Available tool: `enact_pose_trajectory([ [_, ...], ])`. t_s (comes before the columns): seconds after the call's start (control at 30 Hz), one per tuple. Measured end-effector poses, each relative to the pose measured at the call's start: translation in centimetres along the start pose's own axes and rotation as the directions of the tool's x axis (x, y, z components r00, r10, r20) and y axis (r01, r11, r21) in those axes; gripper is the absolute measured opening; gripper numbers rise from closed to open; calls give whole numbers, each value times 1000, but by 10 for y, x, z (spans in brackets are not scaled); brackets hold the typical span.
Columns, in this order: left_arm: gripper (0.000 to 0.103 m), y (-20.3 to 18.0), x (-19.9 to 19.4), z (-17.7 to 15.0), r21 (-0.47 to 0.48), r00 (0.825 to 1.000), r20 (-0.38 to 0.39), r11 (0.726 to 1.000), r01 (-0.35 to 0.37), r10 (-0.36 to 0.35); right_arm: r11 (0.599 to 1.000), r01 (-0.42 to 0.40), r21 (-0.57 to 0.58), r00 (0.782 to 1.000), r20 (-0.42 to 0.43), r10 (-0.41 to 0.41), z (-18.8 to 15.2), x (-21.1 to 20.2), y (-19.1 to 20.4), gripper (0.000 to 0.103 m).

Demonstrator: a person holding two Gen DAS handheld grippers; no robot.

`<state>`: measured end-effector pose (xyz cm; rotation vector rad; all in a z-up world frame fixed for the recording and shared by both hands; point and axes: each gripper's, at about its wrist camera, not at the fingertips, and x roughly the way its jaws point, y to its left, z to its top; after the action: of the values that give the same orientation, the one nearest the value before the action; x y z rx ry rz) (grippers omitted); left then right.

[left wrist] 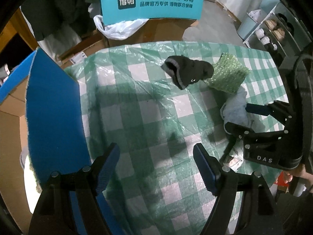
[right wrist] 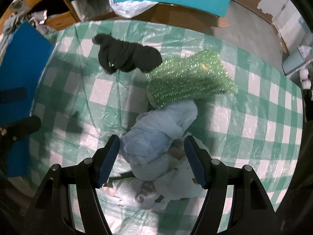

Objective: Organize soft objects
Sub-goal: 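Grasp the white plastic bags with the left tool while the right tool grasps the light blue cloth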

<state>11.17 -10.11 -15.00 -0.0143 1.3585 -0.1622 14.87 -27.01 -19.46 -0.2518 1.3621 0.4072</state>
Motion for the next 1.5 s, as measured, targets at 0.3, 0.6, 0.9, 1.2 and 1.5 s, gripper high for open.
enact_pose_trajectory([
  [0.3, 79, -10, -1, 0, 15, 1000, -4, 1000, 27, -27, 1000, -10, -1, 1000, -19, 10, -7, 4, -6, 46],
  [0.6, 79, -31, -1, 0, 57, 999, -3, 997, 47, -47, 996, -47, 75, 998, 51, 43, -13, -30, -27, 44],
  [0.9, 79, -66, 0, -4, 118, 998, -11, 991, 66, -65, 987, -78, 143, 993, 100, 64, -35, -50, -51, 44],
  [1.2, 79, -104, 10, -14, 194, 995, -39, 976, 102, -96, 971, -98, 220, 989, 127, 71, -59, -65, -75, 44],
  [1.5, 81, -137, 30, -19, 240, 990, -69, 962, 133, -120, 964, -100, 245, 990, 125, 71, -87, -69, -87, 44],
])
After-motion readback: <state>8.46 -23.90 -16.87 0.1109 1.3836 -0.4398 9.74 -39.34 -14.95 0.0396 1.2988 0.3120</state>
